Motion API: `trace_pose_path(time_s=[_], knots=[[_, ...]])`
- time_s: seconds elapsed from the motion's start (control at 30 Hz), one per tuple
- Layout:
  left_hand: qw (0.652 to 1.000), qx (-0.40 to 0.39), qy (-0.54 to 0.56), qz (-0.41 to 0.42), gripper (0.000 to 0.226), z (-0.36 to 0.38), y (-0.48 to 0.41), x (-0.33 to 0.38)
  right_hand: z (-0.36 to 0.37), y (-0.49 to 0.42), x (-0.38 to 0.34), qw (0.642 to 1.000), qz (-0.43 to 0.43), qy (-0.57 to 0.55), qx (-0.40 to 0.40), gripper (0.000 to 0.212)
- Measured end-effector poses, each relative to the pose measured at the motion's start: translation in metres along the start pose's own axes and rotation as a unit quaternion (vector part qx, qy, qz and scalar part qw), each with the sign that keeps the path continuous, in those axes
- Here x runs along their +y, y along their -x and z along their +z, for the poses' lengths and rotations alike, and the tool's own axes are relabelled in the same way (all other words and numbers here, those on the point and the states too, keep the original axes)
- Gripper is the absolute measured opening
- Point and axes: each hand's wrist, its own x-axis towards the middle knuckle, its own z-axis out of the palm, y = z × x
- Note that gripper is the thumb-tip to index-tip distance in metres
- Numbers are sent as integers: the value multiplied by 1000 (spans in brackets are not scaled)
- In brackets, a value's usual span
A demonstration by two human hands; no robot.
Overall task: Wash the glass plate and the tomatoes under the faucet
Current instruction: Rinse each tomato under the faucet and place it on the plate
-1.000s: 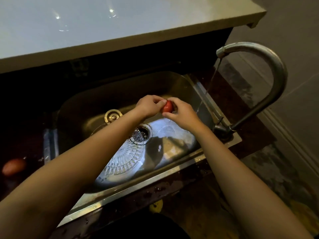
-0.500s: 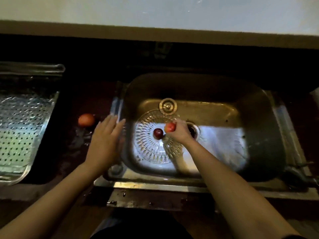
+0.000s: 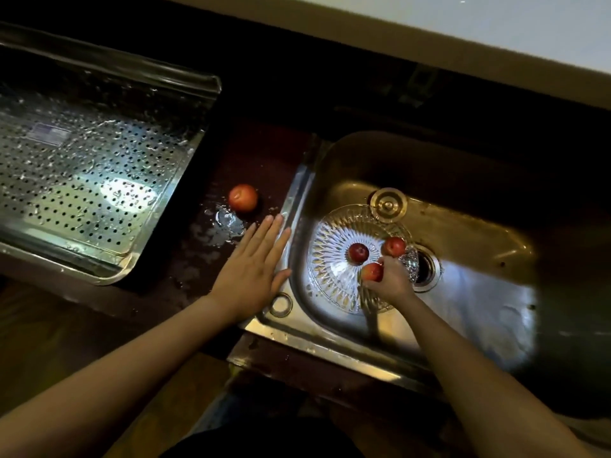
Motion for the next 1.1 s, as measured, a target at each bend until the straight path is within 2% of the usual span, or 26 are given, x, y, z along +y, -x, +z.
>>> trace_pose_path(time_s=[0.07,0.17,0.27,0.4,0.53,0.67,0.77,0.87,0.93,1.03,1.1], knots=[[1000,-9,2,0,65,-2,1,-1,-12,0,-10,1000,-5,12,3,65],[999,-18,-15,35,64,-3,11,-5,-40,3,-45,997,-43,-42,57,57],[998,-15,-11,59,62,-1,26,-10,-71,8,-99,980,-153,-87,95,49],[998,-1,12,57,62,2,33,-15,-82,12,-176,937,-347,0,49,52],[998,-8,9,54,62,3,31,-16,-66,3,-227,896,-433,103,-12,63],[998,1,6,60,62,6,31,-17,-55,-8,-247,879,-448,156,-47,60],[998,10,13,62,63,8,31,-17,-52,-8,-251,883,-448,132,-50,54],[998,-20,17,66,64,7,30,-20,-56,-4,-244,898,-429,84,-54,52],[995,-29,60,77,65,6,29,-25,-66,0,-235,915,-399,28,-57,52],[977,-24,207,38,63,-10,17,-37,-91,11,-213,938,-325,-114,-49,50],[960,3,280,11,58,-32,2,-40,-109,24,-192,929,-267,-251,-55,47]])
